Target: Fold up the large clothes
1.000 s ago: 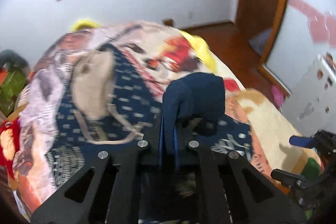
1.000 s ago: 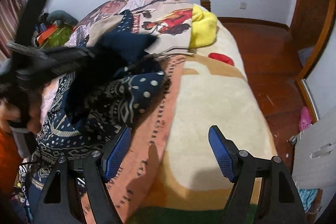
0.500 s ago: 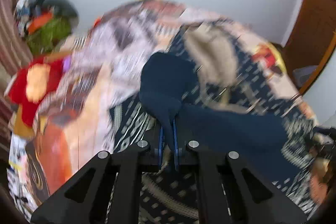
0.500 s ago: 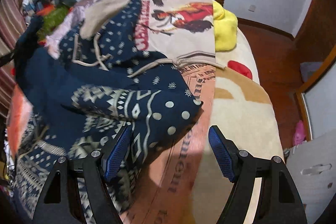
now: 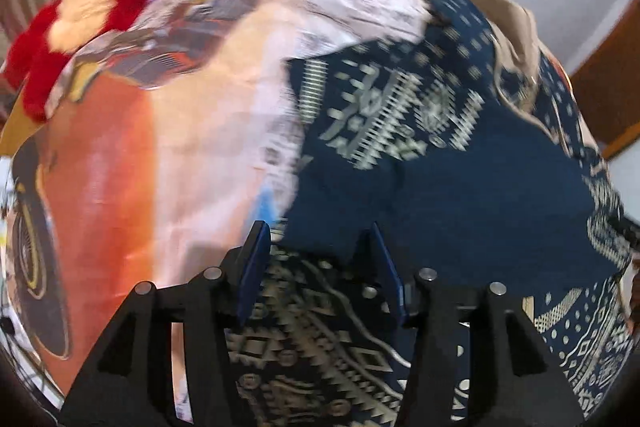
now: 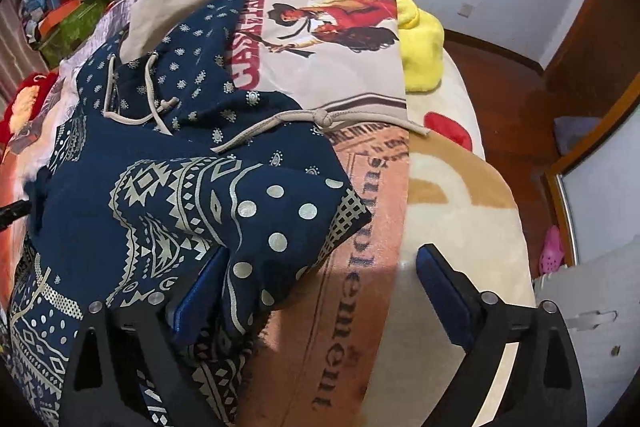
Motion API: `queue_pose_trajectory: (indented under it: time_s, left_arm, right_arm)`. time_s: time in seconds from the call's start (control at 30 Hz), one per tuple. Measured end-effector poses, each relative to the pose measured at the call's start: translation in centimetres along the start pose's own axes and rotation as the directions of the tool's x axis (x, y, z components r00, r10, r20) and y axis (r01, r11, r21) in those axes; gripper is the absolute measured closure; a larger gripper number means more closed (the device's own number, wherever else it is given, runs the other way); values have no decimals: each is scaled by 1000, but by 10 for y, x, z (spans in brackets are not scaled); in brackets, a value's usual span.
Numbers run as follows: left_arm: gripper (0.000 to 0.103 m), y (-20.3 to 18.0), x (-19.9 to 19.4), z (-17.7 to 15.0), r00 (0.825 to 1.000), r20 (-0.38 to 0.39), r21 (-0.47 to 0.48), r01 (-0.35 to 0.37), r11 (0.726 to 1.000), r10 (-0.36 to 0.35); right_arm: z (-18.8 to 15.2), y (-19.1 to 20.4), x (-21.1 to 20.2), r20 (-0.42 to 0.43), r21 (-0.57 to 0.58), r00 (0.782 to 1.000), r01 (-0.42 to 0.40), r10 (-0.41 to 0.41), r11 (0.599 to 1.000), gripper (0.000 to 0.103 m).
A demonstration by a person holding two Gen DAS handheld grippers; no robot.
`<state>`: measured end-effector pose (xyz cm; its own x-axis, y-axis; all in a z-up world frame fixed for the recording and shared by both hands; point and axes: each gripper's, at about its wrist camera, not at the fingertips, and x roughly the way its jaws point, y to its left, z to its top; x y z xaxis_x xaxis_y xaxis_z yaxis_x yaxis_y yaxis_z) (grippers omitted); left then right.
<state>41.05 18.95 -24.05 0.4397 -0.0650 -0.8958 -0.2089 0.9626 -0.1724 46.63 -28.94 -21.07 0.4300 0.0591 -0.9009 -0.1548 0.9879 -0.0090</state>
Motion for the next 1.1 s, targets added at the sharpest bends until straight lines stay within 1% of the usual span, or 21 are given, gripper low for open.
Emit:
queue_pose_trajectory:
  time_s: [0.07,0.13,0.17,0.2,0.3,0.33,0.37,0.4,0.43,0.53,0.6,0.67,0.73,0.8,0.87,0.97,1.03,1.1]
  left_arm:
    - [52,11,0,3,1000,-8,-36,26,999,-26]
    - [51,14,9,7,997,-32,-71,73,995,-75]
    - [51,13,13,9,995,-41,-76,83,994,-86]
    - [51,10,20,11,995,-48,-75,78,994,-82]
    - [52,-2,37,12,998,-55,-36,30,999,-32]
    - [61,-9,40,12,999,-46,-7,4,1000,-4]
    - [65,-14,43,13,999,-38,21,-30,999,31]
    - [70,-22,46,12,996,-25,62,-84,995,85]
    - [72,-27,48,11,992,-13,93,-121,988,123]
    - [72,-30,52,8,988,-1,122,-155,980,157]
    - [71,-25,53,7,987,-5,109,-156,982,158]
    - [70,-16,52,5,990,-9,80,-139,987,140]
    - [70,-9,46,5,992,-2,54,-129,990,129]
    - [70,-6,37,3,990,14,64,-143,988,142]
    - [70,-5,28,4,988,32,85,-156,984,154]
    - [70,-6,8,14,988,62,109,-146,983,139]
    - [69,-9,-10,21,987,92,117,-140,983,130]
    - [68,-15,-26,27,986,125,122,-125,985,110]
  right_arm:
    - [1,-2,-1,-14,19,1000,-6,7,1000,9]
    - [2,-2,-5,-26,40,1000,-15,16,999,9]
    - [2,0,-9,-25,44,999,-32,33,999,9]
    - [2,2,-13,-20,41,999,-48,49,998,9]
    - [-2,14,-24,-18,9,995,-95,95,995,9]
    - [-4,18,-25,-24,2,994,-109,109,994,9]
    - [-6,22,-25,-34,-4,992,-122,122,993,9]
    - [-8,26,-24,-46,-12,990,-130,130,991,9]
    - [-10,30,-21,-63,-27,990,-132,130,991,9]
    - [-18,37,-6,-118,-83,990,-90,80,992,9]
    - [-23,36,-4,-124,-108,989,-92,78,990,8]
    - [-28,38,-5,-129,-162,990,-79,59,984,4]
    - [-34,39,-5,-135,-201,990,-68,42,977,1]
    - [-39,37,-8,-126,-209,991,-71,45,975,1]
    - [-39,32,-12,-136,-190,989,-77,51,979,1]
    - [-32,25,-21,-127,-148,990,-84,66,985,1]
    - [-25,25,-34,-84,-142,995,-73,62,987,1]
    - [-14,27,-51,-18,-145,998,-58,56,988,1]
